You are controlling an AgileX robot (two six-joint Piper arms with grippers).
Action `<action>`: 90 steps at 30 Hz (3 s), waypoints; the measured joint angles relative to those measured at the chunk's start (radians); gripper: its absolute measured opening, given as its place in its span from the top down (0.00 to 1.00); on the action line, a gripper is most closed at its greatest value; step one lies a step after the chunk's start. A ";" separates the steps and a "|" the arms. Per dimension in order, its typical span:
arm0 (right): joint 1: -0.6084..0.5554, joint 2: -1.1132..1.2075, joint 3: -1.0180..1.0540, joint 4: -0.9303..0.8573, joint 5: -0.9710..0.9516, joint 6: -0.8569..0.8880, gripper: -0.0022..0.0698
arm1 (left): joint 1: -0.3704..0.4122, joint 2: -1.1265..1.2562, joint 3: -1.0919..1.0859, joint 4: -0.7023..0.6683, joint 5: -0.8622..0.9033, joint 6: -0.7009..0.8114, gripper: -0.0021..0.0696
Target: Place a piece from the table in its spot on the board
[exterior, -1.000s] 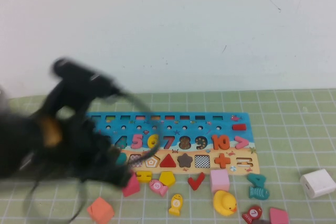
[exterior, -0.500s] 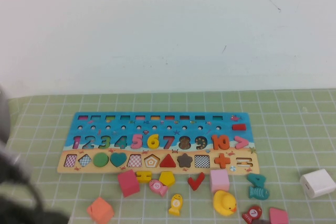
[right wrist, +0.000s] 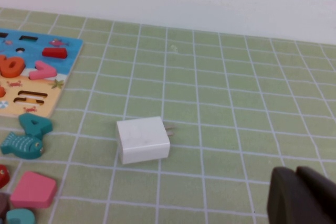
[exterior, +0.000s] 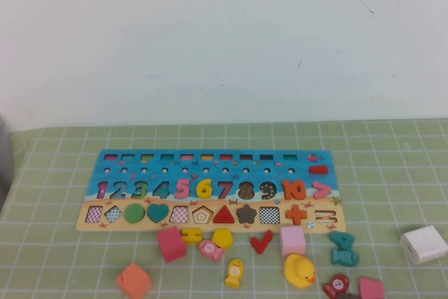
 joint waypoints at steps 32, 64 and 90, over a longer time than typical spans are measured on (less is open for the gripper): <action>0.000 0.000 0.000 0.000 0.000 0.000 0.97 | 0.513 -0.484 0.678 -0.025 -0.755 0.095 0.97; 0.000 0.000 0.000 0.000 0.000 0.000 0.97 | 0.513 -0.484 0.676 -0.037 -0.746 0.095 0.97; 0.000 0.000 0.000 0.000 0.000 0.000 0.97 | 0.513 -0.484 0.676 -0.037 -0.744 0.095 0.97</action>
